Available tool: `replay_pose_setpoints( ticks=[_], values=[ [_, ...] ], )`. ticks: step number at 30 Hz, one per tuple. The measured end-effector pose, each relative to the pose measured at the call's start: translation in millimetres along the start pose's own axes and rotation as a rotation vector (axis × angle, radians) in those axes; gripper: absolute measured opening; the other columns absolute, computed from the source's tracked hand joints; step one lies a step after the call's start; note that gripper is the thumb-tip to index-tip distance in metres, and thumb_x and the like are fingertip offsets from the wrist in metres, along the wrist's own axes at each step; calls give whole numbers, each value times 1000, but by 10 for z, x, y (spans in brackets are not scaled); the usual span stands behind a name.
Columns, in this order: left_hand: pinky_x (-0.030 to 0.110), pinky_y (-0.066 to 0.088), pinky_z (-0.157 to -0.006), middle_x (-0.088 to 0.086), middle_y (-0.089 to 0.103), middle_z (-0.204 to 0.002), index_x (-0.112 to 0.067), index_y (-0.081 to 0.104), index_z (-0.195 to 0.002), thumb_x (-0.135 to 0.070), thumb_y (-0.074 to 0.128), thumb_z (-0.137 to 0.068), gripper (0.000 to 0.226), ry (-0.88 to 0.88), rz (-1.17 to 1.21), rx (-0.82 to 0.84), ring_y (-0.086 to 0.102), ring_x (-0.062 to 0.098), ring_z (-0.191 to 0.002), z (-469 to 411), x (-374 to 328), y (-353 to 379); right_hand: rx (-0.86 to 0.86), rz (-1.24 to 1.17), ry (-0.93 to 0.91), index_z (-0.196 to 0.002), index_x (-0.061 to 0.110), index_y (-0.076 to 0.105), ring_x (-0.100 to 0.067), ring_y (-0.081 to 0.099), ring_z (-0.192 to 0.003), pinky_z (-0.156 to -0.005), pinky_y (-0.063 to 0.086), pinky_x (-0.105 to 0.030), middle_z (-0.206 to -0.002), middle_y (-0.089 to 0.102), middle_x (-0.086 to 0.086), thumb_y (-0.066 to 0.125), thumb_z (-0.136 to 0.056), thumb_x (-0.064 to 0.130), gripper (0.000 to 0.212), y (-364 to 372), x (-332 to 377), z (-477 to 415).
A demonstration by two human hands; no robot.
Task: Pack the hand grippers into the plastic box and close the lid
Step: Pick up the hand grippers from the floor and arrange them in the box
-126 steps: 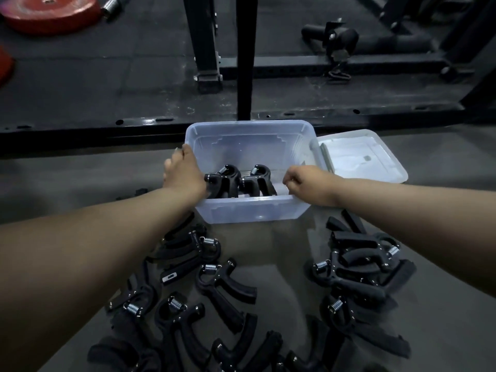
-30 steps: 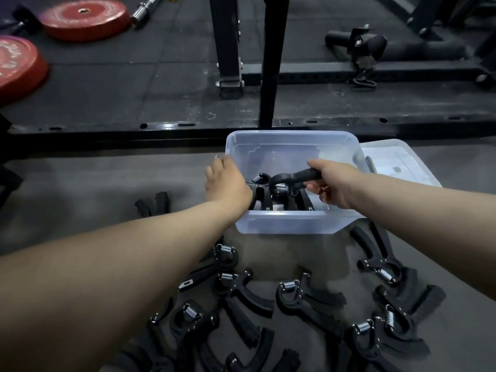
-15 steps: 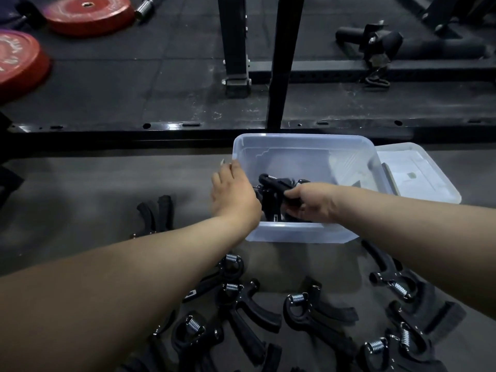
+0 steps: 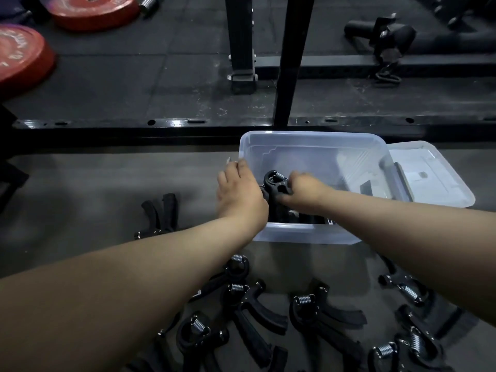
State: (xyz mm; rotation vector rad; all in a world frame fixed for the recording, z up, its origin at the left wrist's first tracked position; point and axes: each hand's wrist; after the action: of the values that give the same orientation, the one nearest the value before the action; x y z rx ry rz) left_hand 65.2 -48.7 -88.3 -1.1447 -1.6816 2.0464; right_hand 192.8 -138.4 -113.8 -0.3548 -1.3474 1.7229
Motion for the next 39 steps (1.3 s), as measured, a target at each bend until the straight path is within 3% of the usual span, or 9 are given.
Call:
replay_pose_setpoints(
  ticks=[4, 9, 12, 14, 18, 26, 30, 34, 39],
  values=[
    [32, 30, -107, 6, 23, -149, -12, 18, -149, -11, 60, -77, 83, -5, -6, -5, 28, 27, -126, 3, 1, 7, 44, 262, 11, -136, 10, 33, -41, 43, -118, -95, 43, -47, -130, 39, -19, 63, -68, 70, 96, 234, 184, -33],
    [32, 31, -106, 5, 22, -149, -12, 18, -149, -10, 58, -78, 82, -6, 6, 9, 28, 27, -126, 14, -1, -26, 116, 214, 57, -129, 7, 29, -39, 54, -100, -81, 50, -41, -116, 49, -21, 66, -74, 36, 72, 193, 239, -69],
    [33, 30, -106, 5, 20, -150, -12, 14, -151, -10, 61, -77, 87, 6, 16, 34, 26, 26, -126, 23, -7, -42, 93, 0, 136, -118, 10, 36, -31, 54, -84, -69, 43, -32, -90, 52, -10, 58, -84, 26, 44, -91, 173, -83],
    [34, 28, -108, 4, 16, -152, -12, 10, -153, -11, 60, -79, 90, 15, 17, 41, 24, 27, -129, 19, -1, -40, 39, -127, 172, -107, 9, 46, -31, 56, -81, -62, 41, -30, -88, 56, -11, 55, -83, 28, 32, -262, 59, -124],
    [35, 27, -112, 3, 12, -156, -14, 8, -153, -9, 55, -80, 87, 27, 42, 50, 20, 27, -133, 7, 17, -26, 30, -602, 224, -94, 4, 52, -33, 58, -69, -63, 51, -39, -81, 57, -21, 48, -77, 8, 18, -378, -145, -124],
    [34, 24, -113, 1, 11, -157, -16, 9, -153, -6, 53, -79, 87, 28, 64, 34, 18, 26, -135, -8, 44, 8, 275, -1254, 409, -76, 12, 51, -24, 54, -65, -66, 47, -29, -77, 56, -8, 40, -67, 6, 16, -261, 4, 51],
    [34, 26, -113, 2, 11, -157, -15, 9, -153, -5, 54, -79, 88, 23, 45, 38, 19, 27, -133, -15, 42, 10, 334, -1397, 471, -91, 5, 57, -29, 65, -89, -76, 52, -35, -93, 67, -14, 38, -73, 3, 26, -132, 31, -5],
    [34, 28, -111, 3, 14, -155, -15, 10, -153, -4, 52, -77, 87, 26, 28, 25, 22, 28, -131, -8, 35, 9, 396, -1260, 368, -94, 1, 57, -27, 62, -78, -68, 54, -32, -91, 62, -17, 39, -84, -6, 22, -27, 107, -6],
    [35, 27, -112, 4, 13, -156, -14, 9, -153, -3, 50, -79, 85, 26, 13, 19, 21, 29, -133, -14, 37, 8, 334, -660, 250, -101, 3, 63, -25, 62, -74, -71, 58, -34, -86, 62, -15, 50, -94, 10, 16, -57, 9, -32]
  ],
)
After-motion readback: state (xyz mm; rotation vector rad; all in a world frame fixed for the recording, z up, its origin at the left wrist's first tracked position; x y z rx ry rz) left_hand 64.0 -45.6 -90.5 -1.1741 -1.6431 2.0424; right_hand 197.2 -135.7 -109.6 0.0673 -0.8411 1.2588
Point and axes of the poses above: each hand's wrist, its own z-axis away from the middle knuckle, its own y-axis out of the palm, x = y × z
